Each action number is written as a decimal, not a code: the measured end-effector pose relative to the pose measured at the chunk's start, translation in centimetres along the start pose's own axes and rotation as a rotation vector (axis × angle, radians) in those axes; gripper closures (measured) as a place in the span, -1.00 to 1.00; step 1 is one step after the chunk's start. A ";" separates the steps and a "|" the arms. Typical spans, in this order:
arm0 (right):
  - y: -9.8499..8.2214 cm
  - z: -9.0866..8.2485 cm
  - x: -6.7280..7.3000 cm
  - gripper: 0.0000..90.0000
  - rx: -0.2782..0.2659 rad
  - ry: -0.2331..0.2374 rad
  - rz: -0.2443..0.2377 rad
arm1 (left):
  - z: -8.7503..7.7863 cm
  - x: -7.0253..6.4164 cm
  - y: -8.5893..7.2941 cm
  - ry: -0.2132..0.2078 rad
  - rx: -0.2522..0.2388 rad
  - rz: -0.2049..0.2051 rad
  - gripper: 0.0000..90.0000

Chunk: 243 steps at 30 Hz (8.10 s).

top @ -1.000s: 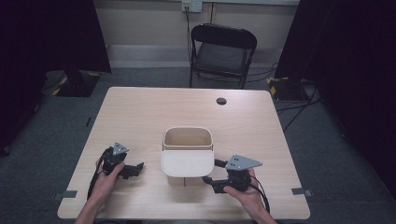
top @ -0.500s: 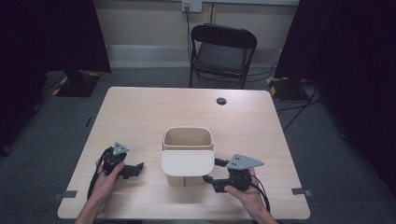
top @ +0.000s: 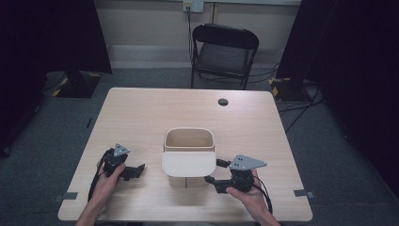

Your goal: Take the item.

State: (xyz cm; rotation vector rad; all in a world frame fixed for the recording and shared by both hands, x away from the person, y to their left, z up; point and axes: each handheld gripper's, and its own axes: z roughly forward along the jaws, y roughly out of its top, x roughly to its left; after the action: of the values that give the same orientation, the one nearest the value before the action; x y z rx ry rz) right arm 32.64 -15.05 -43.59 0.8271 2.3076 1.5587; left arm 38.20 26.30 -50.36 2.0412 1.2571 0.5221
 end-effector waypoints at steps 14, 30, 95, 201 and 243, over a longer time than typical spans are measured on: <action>0.4 -0.2 -0.1 -0.34 -0.018 -0.008 0.009 | 0.0 0.0 0.0 0.000 0.001 0.001 -1.00; 0.9 -0.5 -0.2 -0.31 -0.037 -0.015 0.013 | 0.0 0.0 0.0 0.000 0.000 -0.001 -1.00; 2.3 -0.7 -0.6 -0.31 -0.083 -0.019 0.019 | -0.1 0.1 0.0 0.000 0.011 0.012 -1.00; 5.4 0.2 -1.0 0.00 -0.104 0.027 0.011 | -0.1 0.1 0.0 0.000 0.012 0.012 -1.00; 6.4 0.7 -1.9 0.14 -0.105 0.043 0.012 | -0.1 0.1 0.0 0.000 0.011 0.012 -1.00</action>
State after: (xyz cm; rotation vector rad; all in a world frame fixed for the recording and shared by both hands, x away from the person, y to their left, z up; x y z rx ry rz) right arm 36.61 -13.84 -38.34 0.7908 2.2316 1.7024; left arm 38.18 26.39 -50.31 2.0585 1.2515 0.5218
